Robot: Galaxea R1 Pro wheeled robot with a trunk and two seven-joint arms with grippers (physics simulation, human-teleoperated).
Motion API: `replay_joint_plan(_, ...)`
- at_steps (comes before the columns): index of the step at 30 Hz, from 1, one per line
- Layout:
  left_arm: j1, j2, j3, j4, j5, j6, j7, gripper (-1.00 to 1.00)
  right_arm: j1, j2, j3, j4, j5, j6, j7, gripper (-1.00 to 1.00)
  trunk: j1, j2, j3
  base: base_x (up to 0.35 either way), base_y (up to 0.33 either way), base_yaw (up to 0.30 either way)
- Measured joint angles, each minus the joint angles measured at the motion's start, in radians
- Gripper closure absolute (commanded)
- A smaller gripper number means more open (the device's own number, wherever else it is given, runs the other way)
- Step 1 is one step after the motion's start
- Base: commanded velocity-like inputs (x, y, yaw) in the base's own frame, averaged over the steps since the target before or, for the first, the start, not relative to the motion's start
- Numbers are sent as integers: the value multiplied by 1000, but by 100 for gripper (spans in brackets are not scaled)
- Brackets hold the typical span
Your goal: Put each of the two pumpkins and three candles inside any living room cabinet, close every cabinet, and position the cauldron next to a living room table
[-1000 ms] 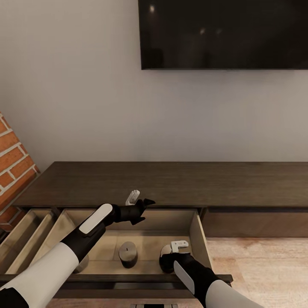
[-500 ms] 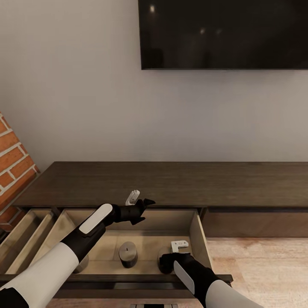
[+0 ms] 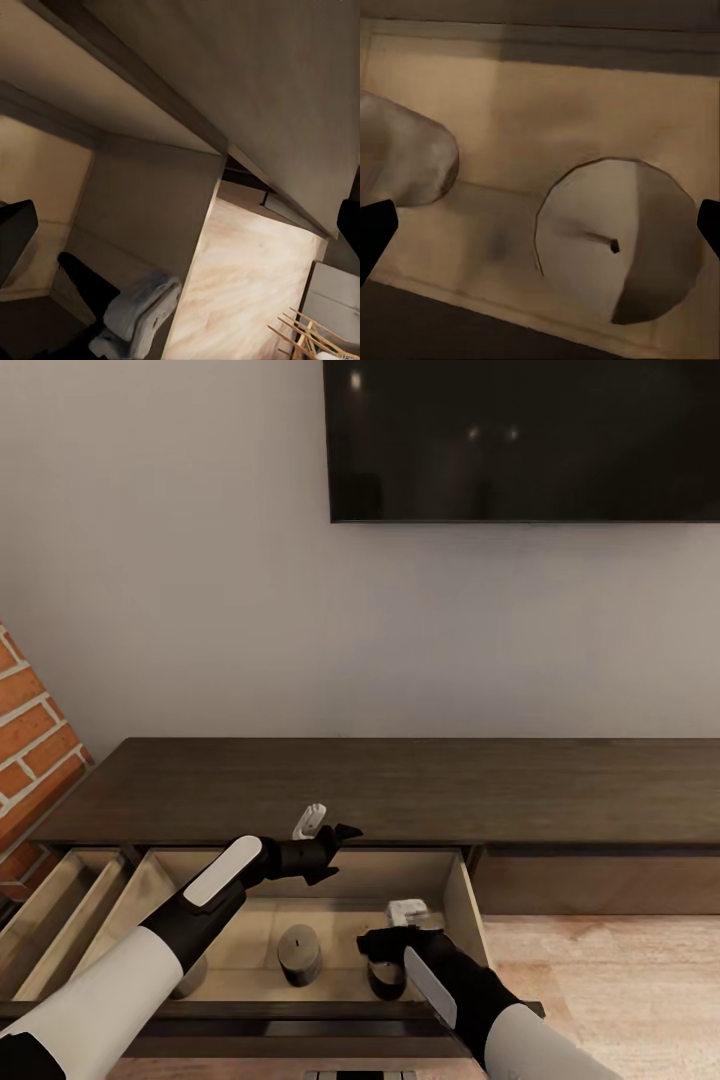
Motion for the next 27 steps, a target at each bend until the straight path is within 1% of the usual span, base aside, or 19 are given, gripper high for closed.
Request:
replay_joint_plan(2, 0, 1, 0, -2, 0, 1, 0, -100, 1, -36, -2, -85, -15, 70, 57, -100, 0, 0, 0, 0, 0, 0)
replay_joint_plan(3, 0, 2, 0, -5, -1, 2, 0, -100, 3, -68, -2, -132, -38, 115, 87, -100, 0, 0, 0, 0, 0, 0)
replay_joint_plan(4, 0, 2, 0, -6, -1, 3, 0, -100, 3, -91, -3, -159, -67, 136, 104, -100, 0, 0, 0, 0, 0, 0)
replay_joint_plan(5, 0, 3, -1, -7, -1, 4, 0, -100, 3, -118, -5, -184, -107, 151, 117, -100, 0, 0, 0, 0, 0, 0)
replay_joint_plan(6, 6, 8, -6, -2, -8, -2, 6, -100, 9, -123, 0, -178, -105, 146, 123, -100, 0, 0, 0, 0, 0, 0)
replay_joint_plan(8, 17, 20, -17, 9, -19, -13, 0, -100, 1, -134, 9, -167, -106, 134, 134, -100, 0, 0, 0, 0, 0, 0)
replay_joint_plan(10, 28, 31, -29, 14, -21, -17, -8, -100, -11, -141, -3, -165, -106, 135, 134, -100, 0, 0, 0, 0, 0, 0)
replay_joint_plan(15, 57, 59, -1, 35, -52, 12, -13, -100, -39, -170, -31, -193, -113, 163, 109, -100, 0, 0, 0, 0, 0, 0)
replay_joint_plan(18, 74, 77, 16, 42, -71, 30, -13, -100, -42, -187, -48, -199, -113, 180, 107, -100, 0, 0, 0, 0, 0, 0)
replay_joint_plan(21, 91, 81, 25, 27, -88, 42, -12, -100, -42, -204, -50, -199, -113, 197, 107, -100, 0, 0, 0, 0, 0, 0)
replay_joint_plan(23, 102, 82, 25, 16, -96, 43, -10, -100, -42, -204, -50, -199, -113, 208, 107, -100, -1, 0, 8, 0, 0, 0)
replay_joint_plan(25, 113, 83, 25, 5, -96, 44, -9, -100, -42, -204, -50, -199, -114, 220, 107, -100, -2, 1, 15, 0, 0, 0)
replay_joint_plan(27, 124, 89, 25, -6, -97, 45, -8, -100, -42, -204, -50, -198, -115, 228, 106, -100, -3, 1, 23, 0, 0, 0)
